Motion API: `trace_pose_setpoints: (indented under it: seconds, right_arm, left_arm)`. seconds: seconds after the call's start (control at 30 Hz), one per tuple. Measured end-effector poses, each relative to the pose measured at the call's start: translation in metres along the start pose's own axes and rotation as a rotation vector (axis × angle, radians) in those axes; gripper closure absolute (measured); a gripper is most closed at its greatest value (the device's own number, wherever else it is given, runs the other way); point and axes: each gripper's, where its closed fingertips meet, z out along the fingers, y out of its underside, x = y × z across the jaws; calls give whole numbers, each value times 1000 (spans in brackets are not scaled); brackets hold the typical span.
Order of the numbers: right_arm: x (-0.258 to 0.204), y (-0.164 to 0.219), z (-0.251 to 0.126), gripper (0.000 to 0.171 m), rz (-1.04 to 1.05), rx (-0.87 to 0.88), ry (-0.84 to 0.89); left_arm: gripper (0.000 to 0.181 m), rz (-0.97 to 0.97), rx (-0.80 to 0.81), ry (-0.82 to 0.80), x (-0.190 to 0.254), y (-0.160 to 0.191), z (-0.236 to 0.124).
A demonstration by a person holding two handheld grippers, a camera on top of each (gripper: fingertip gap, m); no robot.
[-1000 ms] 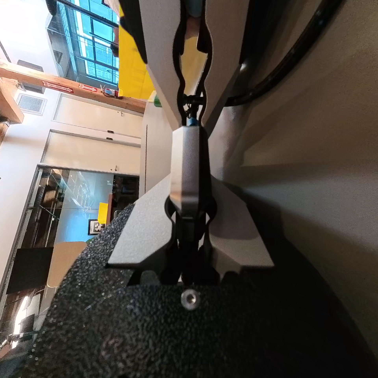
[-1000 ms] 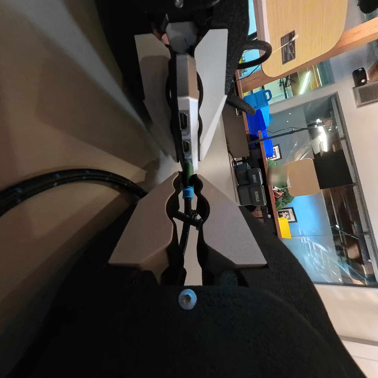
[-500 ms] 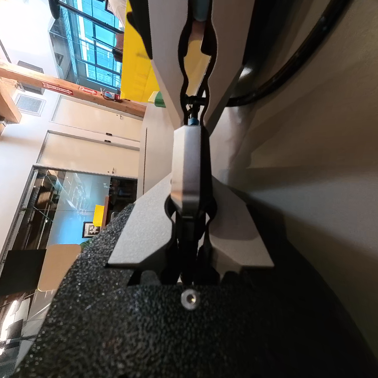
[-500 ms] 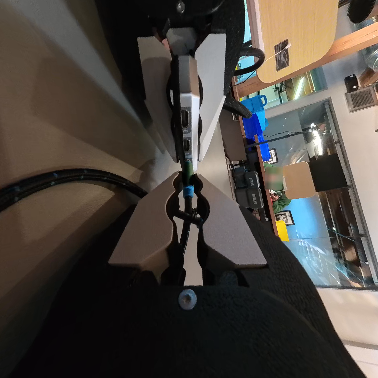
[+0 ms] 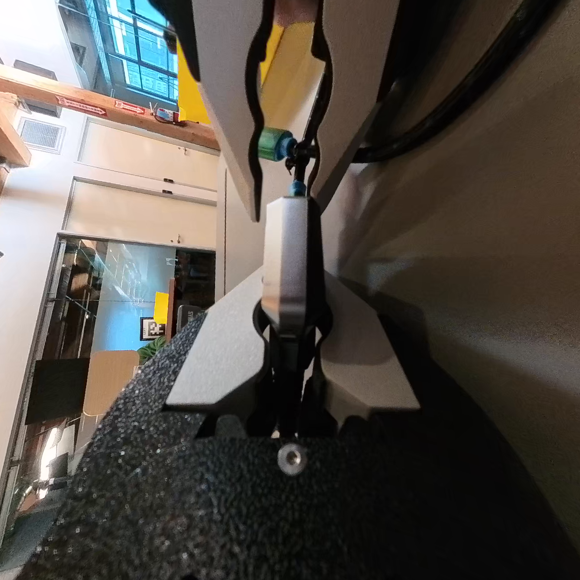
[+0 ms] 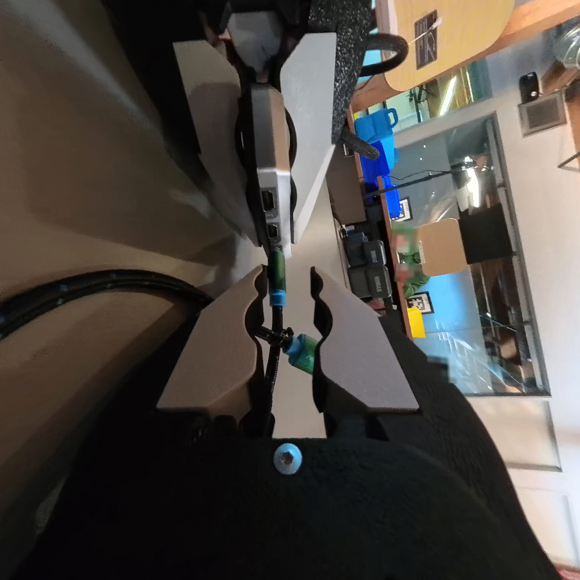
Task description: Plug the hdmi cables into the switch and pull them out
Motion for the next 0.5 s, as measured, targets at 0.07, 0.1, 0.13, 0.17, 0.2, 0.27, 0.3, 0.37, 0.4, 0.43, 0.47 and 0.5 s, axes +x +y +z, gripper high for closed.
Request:
trace_pose_setpoints:
  seconds: [0.07, 0.1, 0.13, 0.17, 0.2, 0.27, 0.3, 0.37, 0.4, 0.43, 0.47, 0.5]
  right_arm:
    - [3, 0, 2, 144, 13, -4, 2]
    - [4, -1, 2, 144, 26, -3, -3]
    - [5, 0, 2, 145, 46, -6, -14]
    - [6, 1, 3, 144, 76, -15, -37]
    - [4, 2, 3, 142, 111, -22, -69]
    - [4, 1, 3, 137, 174, -26, -117]
    - [4, 2, 3, 134, 190, -40, -132]
    - [5, 3, 4, 131, 177, -77, -141]
    - [4, 3, 6, 131, 155, -105, -139]
    - [4, 4, 8, 133, 125, -133, -133]
    - [2, 4, 9, 139, 89, -152, -128]
    - [2, 2, 10, 142, 53, -161, -115]
  left_arm:
    - [162, -13, 2, -3, -2, 1, 0]
    - [162, -34, 6, -1, -3, 1, -1]
    - [162, -47, 6, -1, -5, 2, -1]
    - [162, -51, -2, -3, -6, 4, 0]
    - [162, -53, -18, -9, -7, 7, 1]
    - [162, -65, -34, -15, -10, 11, 1]
    - [162, -71, -31, -15, -10, 11, 1]
    - [162, -63, -28, -16, -10, 10, 1]
    - [162, -56, -24, -16, -9, 8, 1]
    - [162, -53, -15, -16, -9, 5, 1]
    - [162, -51, -15, -17, -9, 4, 1]
    - [162, -49, -12, -20, -10, 3, 0]
